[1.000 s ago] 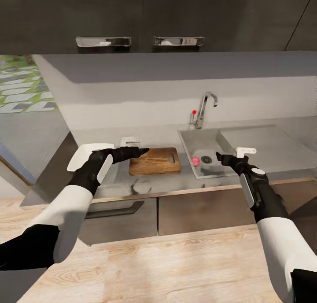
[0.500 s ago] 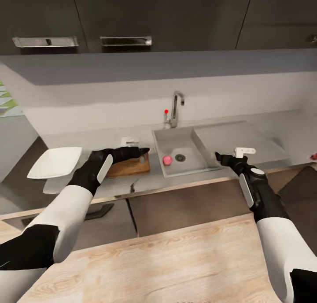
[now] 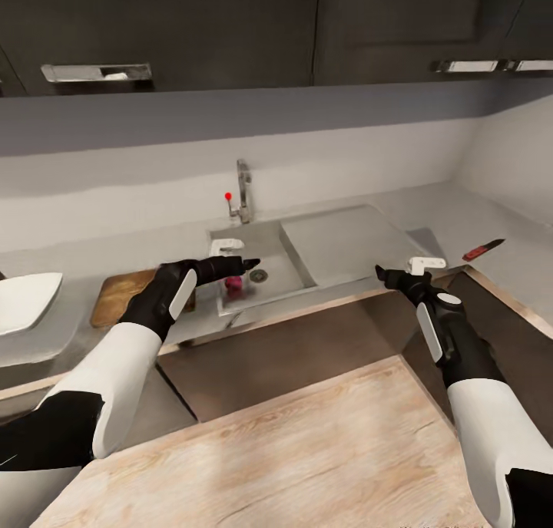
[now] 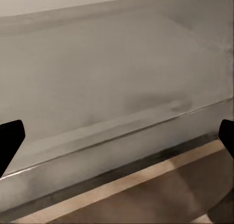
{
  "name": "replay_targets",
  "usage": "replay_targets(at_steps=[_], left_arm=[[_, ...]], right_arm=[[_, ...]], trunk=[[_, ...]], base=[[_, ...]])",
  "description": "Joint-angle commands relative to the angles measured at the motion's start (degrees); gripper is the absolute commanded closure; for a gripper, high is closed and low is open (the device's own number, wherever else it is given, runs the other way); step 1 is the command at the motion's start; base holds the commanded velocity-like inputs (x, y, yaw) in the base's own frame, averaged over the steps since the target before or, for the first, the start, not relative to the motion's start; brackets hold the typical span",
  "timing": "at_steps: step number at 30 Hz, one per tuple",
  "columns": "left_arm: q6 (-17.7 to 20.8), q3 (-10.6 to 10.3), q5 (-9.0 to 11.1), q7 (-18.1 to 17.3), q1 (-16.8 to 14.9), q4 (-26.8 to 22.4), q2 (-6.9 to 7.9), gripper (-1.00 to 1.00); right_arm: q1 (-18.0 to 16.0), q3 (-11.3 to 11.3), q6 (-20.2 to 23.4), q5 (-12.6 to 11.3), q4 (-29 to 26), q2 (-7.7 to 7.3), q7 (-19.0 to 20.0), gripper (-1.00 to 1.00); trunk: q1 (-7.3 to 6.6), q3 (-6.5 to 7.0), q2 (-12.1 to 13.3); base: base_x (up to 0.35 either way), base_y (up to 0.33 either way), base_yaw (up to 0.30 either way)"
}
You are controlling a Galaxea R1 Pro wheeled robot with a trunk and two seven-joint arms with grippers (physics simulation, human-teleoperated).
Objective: In the kitchen, take the Vidalia onion out of the sink, dice it on the chopping board with the paring knife, put the diced onion into the bowl on the countertop, then place both the paring knife and the chopping board into the sink.
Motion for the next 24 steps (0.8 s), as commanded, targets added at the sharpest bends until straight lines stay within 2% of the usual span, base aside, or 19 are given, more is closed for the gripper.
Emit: replay_targets(at_steps=[1,13,16,17,18,20,21,24], left_arm=[[0.5,-0.03,0.57,0.14,-0.05,-0.03,-0.01,-1.0],[0.5,0.02,0.57,0.12,-0.05,-0.02,-0.01,-1.0],[0.5,-0.01,0.57,0.1,-0.05,0.0,-0.01,-1.0],[0.5,-0.03,0.57,0.1,-0.05,-0.02,-0.01,-1.0],[0.5,-0.03,0.57,0.1,-0.05,0.0,-0.01,-1.0],[0.5,-0.03,0.57,0.1,-0.05,-0.02,-0.01,-1.0],[0.5,-0.03,0.57,0.1,-0.05,-0.01,-0.01,-1.0],[0.5,-0.03,0.57,0.1,-0.05,0.02,-0.01,-1.0]], right_arm=[[-0.04,-0.1,0.32,-0.22,-0.08,0.0,0.23,-1.0],[-0.04,-0.11,0.26,-0.13,-0.06,-0.01,0.2,-1.0],[-0.02,-0.19,1.64,-0.02,0.05,-0.03,-0.43,-1.0],[-0.01,-0.35,5.75,0.02,0.51,-0.04,-3.21,-1.0],[-0.01,-0.39,6.9,0.02,0.75,-0.04,-4.21,-1.0],[-0.04,-0.55,11.11,-0.04,2.0,-0.02,-9.44,-1.0],[-0.15,-0.63,12.3,-0.15,2.36,-0.03,-12.0,-1.0],[-0.36,-0.75,13.28,-0.23,2.61,-0.04,-14.87,-1.0]], trunk=[[0.04,-0.1,-0.11],[0.04,-0.1,-0.11],[0.04,-0.1,-0.11],[0.04,-0.1,-0.11],[0.04,-0.1,-0.11],[0.04,-0.1,-0.11],[0.04,-0.1,-0.11],[0.04,-0.1,-0.11]], base=[[0.111,-0.308,-0.208],[0.178,-0.302,-0.051],[0.23,-0.29,-0.001],[0.231,-0.289,0.0],[0.231,-0.289,0.0],[0.231,-0.289,0.0],[0.232,-0.289,0.0],[0.232,-0.289,0.0]])
